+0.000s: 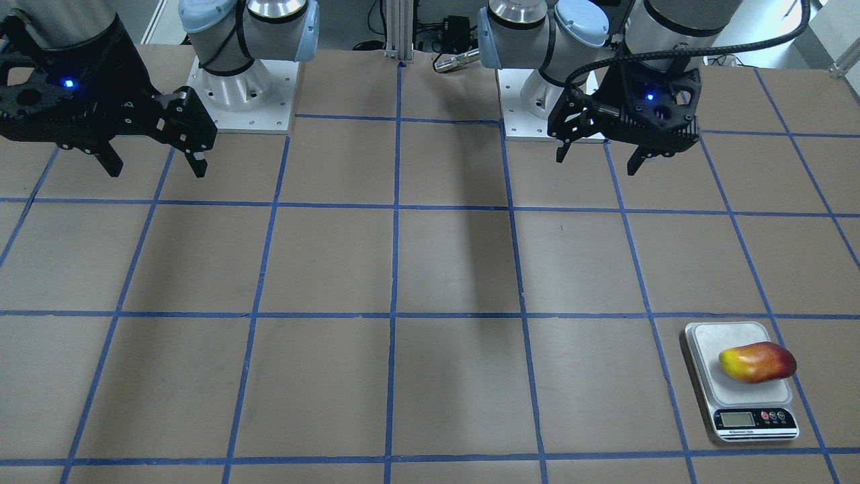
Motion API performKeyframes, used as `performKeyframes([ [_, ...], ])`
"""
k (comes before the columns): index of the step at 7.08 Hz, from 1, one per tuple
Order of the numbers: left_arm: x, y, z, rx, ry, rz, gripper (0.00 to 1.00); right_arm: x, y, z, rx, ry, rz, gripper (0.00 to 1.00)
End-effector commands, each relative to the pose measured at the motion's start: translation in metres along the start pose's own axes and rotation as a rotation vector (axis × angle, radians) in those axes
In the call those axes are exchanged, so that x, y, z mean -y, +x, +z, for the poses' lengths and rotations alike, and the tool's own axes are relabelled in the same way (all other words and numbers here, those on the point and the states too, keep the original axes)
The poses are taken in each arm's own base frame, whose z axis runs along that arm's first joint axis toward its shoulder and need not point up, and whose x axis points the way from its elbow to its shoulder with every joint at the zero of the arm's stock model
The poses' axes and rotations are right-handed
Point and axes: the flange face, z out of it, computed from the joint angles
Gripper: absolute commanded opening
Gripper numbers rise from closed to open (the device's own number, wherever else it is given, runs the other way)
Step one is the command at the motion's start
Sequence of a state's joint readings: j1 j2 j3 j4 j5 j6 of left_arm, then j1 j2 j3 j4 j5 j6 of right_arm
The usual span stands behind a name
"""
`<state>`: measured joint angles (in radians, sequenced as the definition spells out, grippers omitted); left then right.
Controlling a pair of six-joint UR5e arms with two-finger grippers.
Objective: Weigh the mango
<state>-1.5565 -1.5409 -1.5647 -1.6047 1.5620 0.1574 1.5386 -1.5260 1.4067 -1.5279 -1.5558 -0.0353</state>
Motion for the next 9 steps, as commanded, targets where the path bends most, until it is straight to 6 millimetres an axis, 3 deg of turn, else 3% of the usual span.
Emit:
performKeyframes([
  [1, 0.004, 0.017, 0.001, 0.005, 0.014, -0.051, 1.0, 0.0, 0.0, 0.001, -0.001, -0.001, 0.0, 1.0],
  [2, 0.005, 0.017, -0.001, 0.007, 0.025, -0.051, 1.0, 0.0, 0.0, 0.001, -0.001, -0.001, 0.0, 1.0],
  [5, 0.035, 0.008, -0.01, 0.017, 0.118, -0.063, 1.0, 0.0, 0.0, 0.0, 0.0, 0.0, 0.0, 1.0],
  [9, 0.036, 0.008, -0.009, 0.019, 0.116, -0.06, 1.0, 0.0, 0.0, 0.0, 0.0, 0.0, 0.0, 1.0],
])
